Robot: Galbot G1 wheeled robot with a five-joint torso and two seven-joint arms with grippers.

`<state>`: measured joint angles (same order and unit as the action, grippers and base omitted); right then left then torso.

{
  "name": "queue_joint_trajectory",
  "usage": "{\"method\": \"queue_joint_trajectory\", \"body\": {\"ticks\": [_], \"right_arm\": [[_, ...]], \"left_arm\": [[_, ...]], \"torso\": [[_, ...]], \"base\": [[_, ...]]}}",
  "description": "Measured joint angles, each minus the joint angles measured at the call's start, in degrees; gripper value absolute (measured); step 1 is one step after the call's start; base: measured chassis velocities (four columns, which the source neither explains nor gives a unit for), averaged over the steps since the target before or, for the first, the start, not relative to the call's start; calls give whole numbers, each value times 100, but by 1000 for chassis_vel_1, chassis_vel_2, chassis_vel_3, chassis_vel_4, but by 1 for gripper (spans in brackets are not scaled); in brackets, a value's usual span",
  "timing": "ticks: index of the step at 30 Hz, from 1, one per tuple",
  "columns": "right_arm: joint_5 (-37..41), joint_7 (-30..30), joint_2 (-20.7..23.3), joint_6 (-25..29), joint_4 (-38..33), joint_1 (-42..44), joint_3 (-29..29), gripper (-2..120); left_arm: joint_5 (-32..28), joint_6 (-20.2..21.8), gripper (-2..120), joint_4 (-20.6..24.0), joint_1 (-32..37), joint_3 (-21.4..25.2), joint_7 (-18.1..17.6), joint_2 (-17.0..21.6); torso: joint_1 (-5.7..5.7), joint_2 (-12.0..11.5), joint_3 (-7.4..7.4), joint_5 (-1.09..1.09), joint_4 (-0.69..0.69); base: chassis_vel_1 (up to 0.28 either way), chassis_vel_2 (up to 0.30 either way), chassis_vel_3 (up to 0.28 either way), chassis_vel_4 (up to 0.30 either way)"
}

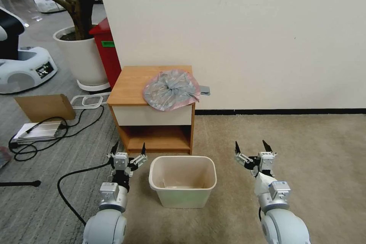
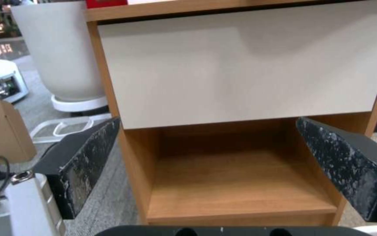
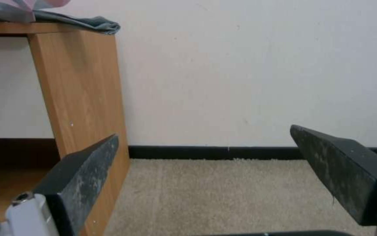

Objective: Pick up the garbage bag from the table and place it over the trash can.

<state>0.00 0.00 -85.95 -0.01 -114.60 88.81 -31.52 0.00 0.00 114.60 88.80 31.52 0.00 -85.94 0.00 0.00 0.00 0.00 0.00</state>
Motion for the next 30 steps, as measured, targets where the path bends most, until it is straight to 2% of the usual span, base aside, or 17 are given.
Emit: {"method": "queue_joint_trajectory", "body": {"ticks": [30], "right_arm": [[0, 0, 0, 0, 0, 0, 0, 100]], "left_arm": [[0, 0, 100, 0, 0, 0, 0, 0]], "torso": [[0, 0, 0, 0, 0]], "base": [[0, 0, 0, 0]]}}
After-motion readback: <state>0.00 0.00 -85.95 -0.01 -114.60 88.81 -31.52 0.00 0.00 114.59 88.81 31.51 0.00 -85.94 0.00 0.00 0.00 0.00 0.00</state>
